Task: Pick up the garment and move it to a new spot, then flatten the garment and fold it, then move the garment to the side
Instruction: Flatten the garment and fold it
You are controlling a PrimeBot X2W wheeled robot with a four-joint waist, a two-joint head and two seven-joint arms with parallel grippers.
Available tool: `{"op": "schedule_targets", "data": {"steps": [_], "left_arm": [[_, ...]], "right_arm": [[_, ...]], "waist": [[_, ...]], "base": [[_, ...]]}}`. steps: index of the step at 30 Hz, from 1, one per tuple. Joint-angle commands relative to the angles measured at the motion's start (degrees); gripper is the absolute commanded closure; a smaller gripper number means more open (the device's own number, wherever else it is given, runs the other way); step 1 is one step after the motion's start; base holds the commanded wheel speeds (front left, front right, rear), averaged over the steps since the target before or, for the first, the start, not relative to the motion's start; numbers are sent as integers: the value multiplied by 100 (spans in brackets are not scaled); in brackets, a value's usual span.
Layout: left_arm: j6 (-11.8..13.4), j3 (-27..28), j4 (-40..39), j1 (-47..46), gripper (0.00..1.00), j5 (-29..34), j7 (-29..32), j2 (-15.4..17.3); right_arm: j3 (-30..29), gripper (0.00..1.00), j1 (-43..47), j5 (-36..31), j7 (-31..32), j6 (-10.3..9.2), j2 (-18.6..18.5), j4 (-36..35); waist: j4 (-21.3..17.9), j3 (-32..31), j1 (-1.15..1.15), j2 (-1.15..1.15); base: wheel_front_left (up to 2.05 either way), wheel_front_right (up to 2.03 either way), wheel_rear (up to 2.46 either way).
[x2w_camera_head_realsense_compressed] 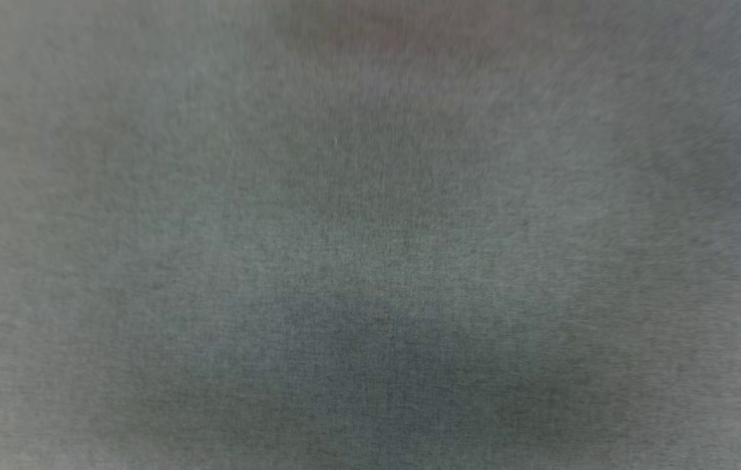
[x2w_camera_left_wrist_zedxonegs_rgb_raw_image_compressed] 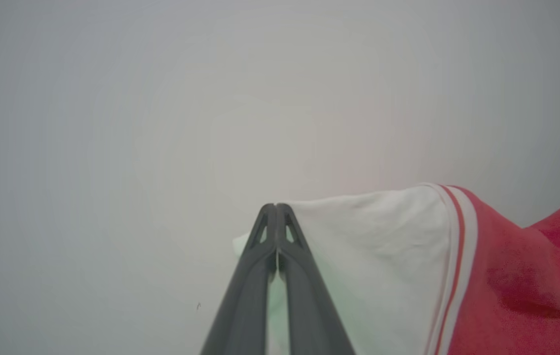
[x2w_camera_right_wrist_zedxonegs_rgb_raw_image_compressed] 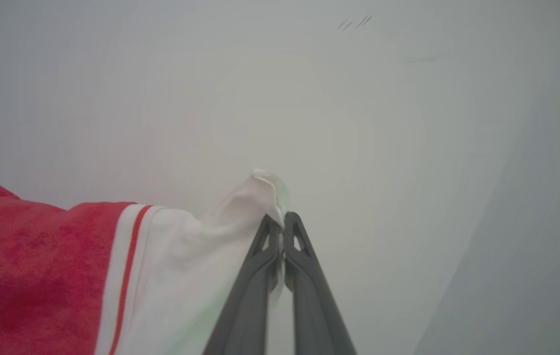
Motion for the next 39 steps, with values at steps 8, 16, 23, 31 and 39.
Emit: {"op": "schedule_targets", "data": {"steps": [8, 16, 23, 31, 39], "left_arm": [[-156, 91, 434, 8, 100, 96, -797, -321], [-359, -248, 918, 987, 100, 23, -705, -510], [-394, -734, 262, 2195, 100, -577, -19, -208], [-396, -1242, -1235, 3464, 100, -1291, 453, 809], [74, -1562, -2958, 5161, 100, -1730, 730, 2092]], "right_arm": [[-256, 100, 90, -1127, -132, -9, 400, 197], [267, 100, 812, -670, -137, -9, 503, 423], [1084, 100, 1833, 531, -138, -9, 57, -157], [1755, 100, 3366, 1630, -124, -9, -687, -1137], [1893, 100, 5384, 2400, 55, -9, -1341, -2017]], "waist": [[387, 1692, 0, 0], [486, 1450, 0, 0], [465, 659, 0, 0], [312, -236, 0, 0], [200, -1001, 0, 0]], "base": [[0, 0, 0], [0, 0, 0], [0, 0, 0], [0, 0, 0], [0, 0, 0]]}}
